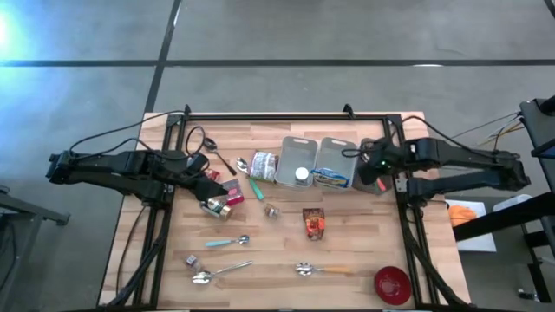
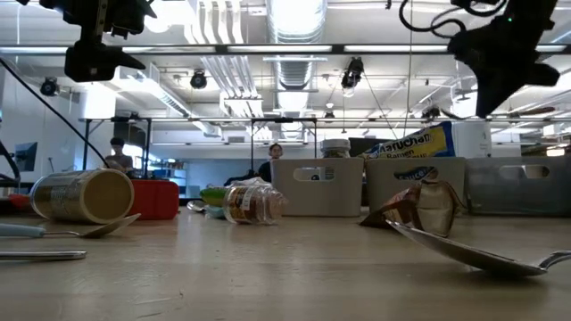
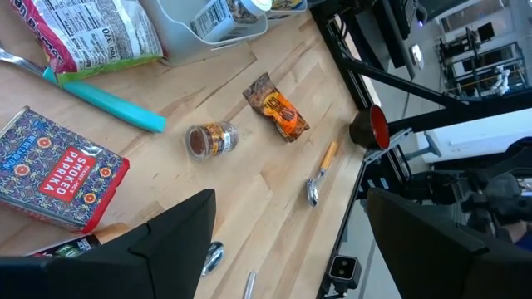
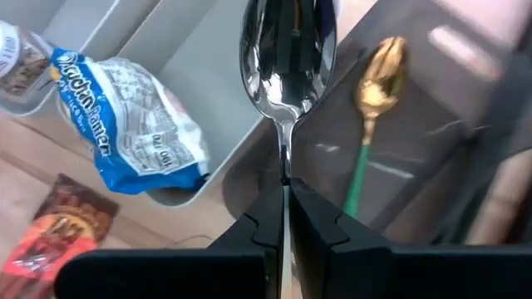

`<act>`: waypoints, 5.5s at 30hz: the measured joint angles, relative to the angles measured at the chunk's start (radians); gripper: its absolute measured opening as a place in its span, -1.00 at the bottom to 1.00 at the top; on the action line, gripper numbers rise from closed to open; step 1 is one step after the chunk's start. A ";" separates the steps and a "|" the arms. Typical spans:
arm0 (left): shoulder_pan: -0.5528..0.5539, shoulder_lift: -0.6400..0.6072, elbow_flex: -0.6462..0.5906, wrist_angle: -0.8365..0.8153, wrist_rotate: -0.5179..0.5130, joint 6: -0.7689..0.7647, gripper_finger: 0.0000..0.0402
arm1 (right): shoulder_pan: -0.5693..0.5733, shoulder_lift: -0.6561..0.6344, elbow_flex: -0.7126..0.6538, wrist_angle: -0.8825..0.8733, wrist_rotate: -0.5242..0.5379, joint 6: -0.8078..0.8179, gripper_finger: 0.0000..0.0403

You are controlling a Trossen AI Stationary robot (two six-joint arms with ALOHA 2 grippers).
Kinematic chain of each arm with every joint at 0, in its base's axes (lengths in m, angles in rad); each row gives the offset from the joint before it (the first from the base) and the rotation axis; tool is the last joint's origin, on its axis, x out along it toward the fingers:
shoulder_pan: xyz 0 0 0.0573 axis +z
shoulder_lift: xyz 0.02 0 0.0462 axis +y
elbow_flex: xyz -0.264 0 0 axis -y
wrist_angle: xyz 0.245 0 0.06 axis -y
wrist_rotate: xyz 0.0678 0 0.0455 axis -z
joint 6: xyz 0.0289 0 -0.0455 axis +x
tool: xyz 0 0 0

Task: Pick & Place Food Item
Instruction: Put the orange spoon into the black bin, then put the red seasoning can into the left gray bin

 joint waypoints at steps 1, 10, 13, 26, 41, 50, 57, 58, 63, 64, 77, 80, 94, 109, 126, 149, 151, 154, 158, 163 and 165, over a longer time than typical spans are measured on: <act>0.000 0.000 0.000 0.000 0.000 0.000 0.57 | -0.018 -0.019 -0.024 0.023 -0.021 -0.004 -0.96; 0.000 0.000 0.000 0.000 0.000 -0.004 0.57 | -0.147 -0.092 -0.155 0.060 -0.053 -0.010 -0.96; 0.000 0.000 0.000 0.000 0.000 -0.004 0.57 | -0.185 -0.087 -0.161 0.072 -0.052 -0.032 -0.96; 0.000 0.000 0.000 0.000 -0.004 -0.013 0.57 | -0.392 0.037 -0.177 0.113 -0.098 -0.146 -0.96; 0.000 0.000 0.000 0.000 -0.007 -0.027 0.57 | -0.428 0.120 -0.312 0.324 -0.130 -0.183 -0.96; 0.000 0.000 0.000 0.000 -0.013 -0.027 0.57 | -0.429 0.119 -0.381 0.386 -0.130 -0.217 -0.96; 0.000 0.000 0.000 0.000 -0.017 -0.029 0.57 | -0.429 0.122 -0.400 0.413 -0.129 -0.232 -0.96; 0.000 0.000 0.000 0.000 -0.020 -0.031 0.57 | -0.429 0.125 -0.401 0.415 -0.129 -0.239 -0.96; 0.000 0.000 0.000 0.000 -0.021 -0.034 0.57 | -0.429 0.141 -0.405 0.416 -0.129 -0.255 -0.96; 0.000 0.000 0.000 0.000 -0.021 -0.035 0.57 | -0.429 0.146 -0.406 0.416 -0.129 -0.255 -0.96; 0.000 0.000 0.000 0.000 -0.020 -0.046 0.57 | -0.428 0.225 -0.394 0.426 -0.128 -0.262 -0.96; 0.000 0.000 0.000 0.000 -0.020 -0.046 0.57 | -0.428 0.222 -0.392 0.426 -0.131 -0.264 -0.96; 0.000 0.000 0.000 0.000 -0.020 -0.046 0.57 | -0.429 0.219 -0.393 0.428 -0.195 -0.268 -0.50; 0.000 0.000 0.000 0.000 -0.020 -0.047 0.57 | -0.428 0.178 -0.319 0.382 -0.191 -0.267 -0.10; 0.074 0.129 0.002 -0.153 -0.027 -0.059 0.57 | -0.326 -0.007 -0.075 0.183 -0.161 -0.229 -0.10; 0.430 0.387 0.128 -0.370 0.026 0.109 0.57 | -0.185 -0.024 -0.071 0.196 -0.086 -0.213 -0.10; 0.454 0.405 0.128 -0.368 0.036 0.116 0.57 | -0.177 -0.024 -0.071 0.198 -0.075 -0.216 -0.10; 0.474 0.433 0.127 -0.361 0.049 0.127 0.55 | -0.175 -0.024 -0.072 0.214 -0.074 -0.236 -0.10; 0.477 0.452 0.127 -0.288 0.081 0.140 0.43 | -0.175 -0.023 -0.073 0.256 -0.075 -0.292 -0.10; 0.467 0.452 0.127 -0.119 0.105 0.051 0.22 | -0.175 -0.023 -0.073 0.280 -0.075 -0.379 -0.10; 0.467 0.457 0.126 -0.071 0.089 0.013 0.15 | -0.175 -0.023 -0.073 0.278 -0.076 -0.414 -0.10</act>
